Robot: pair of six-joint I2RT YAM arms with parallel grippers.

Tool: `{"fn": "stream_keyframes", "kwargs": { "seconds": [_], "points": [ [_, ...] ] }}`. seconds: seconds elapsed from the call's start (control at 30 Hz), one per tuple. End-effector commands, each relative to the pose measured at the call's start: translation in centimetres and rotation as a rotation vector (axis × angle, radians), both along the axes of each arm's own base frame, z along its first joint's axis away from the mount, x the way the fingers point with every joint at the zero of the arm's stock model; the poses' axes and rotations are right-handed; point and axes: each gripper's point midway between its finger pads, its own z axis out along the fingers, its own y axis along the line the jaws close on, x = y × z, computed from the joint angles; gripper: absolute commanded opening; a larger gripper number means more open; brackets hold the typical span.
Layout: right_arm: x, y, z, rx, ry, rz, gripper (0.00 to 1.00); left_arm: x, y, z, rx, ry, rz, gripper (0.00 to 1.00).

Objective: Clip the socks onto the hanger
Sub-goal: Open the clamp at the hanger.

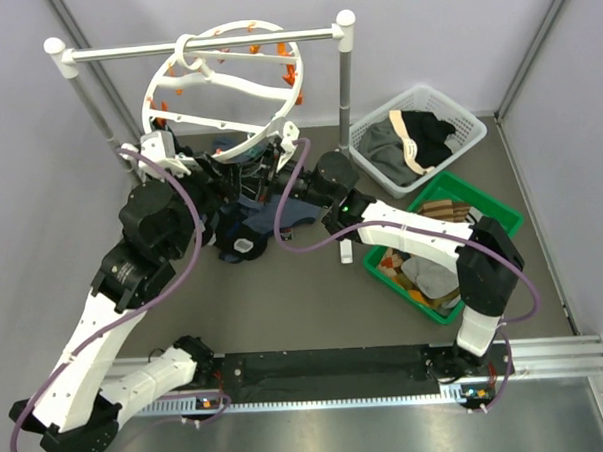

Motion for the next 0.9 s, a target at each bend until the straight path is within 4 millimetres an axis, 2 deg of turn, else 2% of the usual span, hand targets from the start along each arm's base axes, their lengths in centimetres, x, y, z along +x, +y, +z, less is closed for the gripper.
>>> {"fn": "stream_keyframes", "kwargs": {
  "seconds": [0.0, 0.2, 0.43, 0.47, 0.5, 0.57, 0.6, 0.63, 0.7, 0.77, 0.8, 0.83, 0.87],
  "points": [
    [-1.3, -0.8, 2.9, 0.061, -0.052, 0.005, 0.00, 0.8, -0.3, 1.8, -0.042, -0.061, 0.012, 0.76],
    [-1.1, -0.7, 2.2, 0.045, -0.049, -0.003, 0.00, 1.2, -0.4, 2.7, -0.056, -0.086, 0.018, 0.68],
    [-0.4, -0.5, 1.2, 0.021, -0.039, -0.028, 0.00, 1.6, -0.4, 3.0, -0.029, -0.094, 0.027, 0.44],
    [-0.4, -0.5, 1.0, 0.017, -0.034, -0.027, 0.00, 1.6, -0.4, 2.8, -0.017, -0.094, 0.027, 0.33],
    [-0.4, -0.4, 0.9, 0.013, -0.031, -0.027, 0.00, 1.6, -0.3, 2.7, -0.009, -0.092, 0.029, 0.29],
    [-0.3, -0.7, 0.9, 0.008, -0.017, -0.043, 0.10, 1.8, -0.3, 2.4, 0.019, -0.091, 0.027, 0.18],
    [-0.2, -0.9, 0.5, -0.003, -0.002, -0.051, 0.22, 1.9, -0.4, 2.3, 0.028, -0.092, 0.026, 0.16],
    [-0.3, -1.3, 0.8, -0.003, 0.000, -0.058, 0.28, 1.9, -0.3, 2.2, 0.040, -0.095, 0.027, 0.14],
    [-0.1, -1.8, -0.4, -0.044, 0.036, -0.085, 0.44, 2.2, -0.4, 1.6, 0.078, -0.096, 0.023, 0.08],
    [0.0, -2.9, -0.8, -0.064, 0.075, -0.128, 0.52, 2.5, -0.5, 1.1, 0.113, -0.098, 0.021, 0.08],
    [0.0, -3.4, -1.0, -0.073, 0.090, -0.142, 0.59, 2.6, -0.7, 1.2, 0.116, -0.106, 0.013, 0.08],
    [-0.1, -3.8, -2.9, -0.134, 0.131, -0.153, 0.62, 2.7, -0.8, 0.9, 0.127, -0.106, 0.008, 0.08],
    [-0.4, -4.8, -2.2, -0.133, 0.140, -0.173, 0.64, 2.8, -0.9, 0.8, 0.140, -0.109, 0.004, 0.09]
  ]
}}
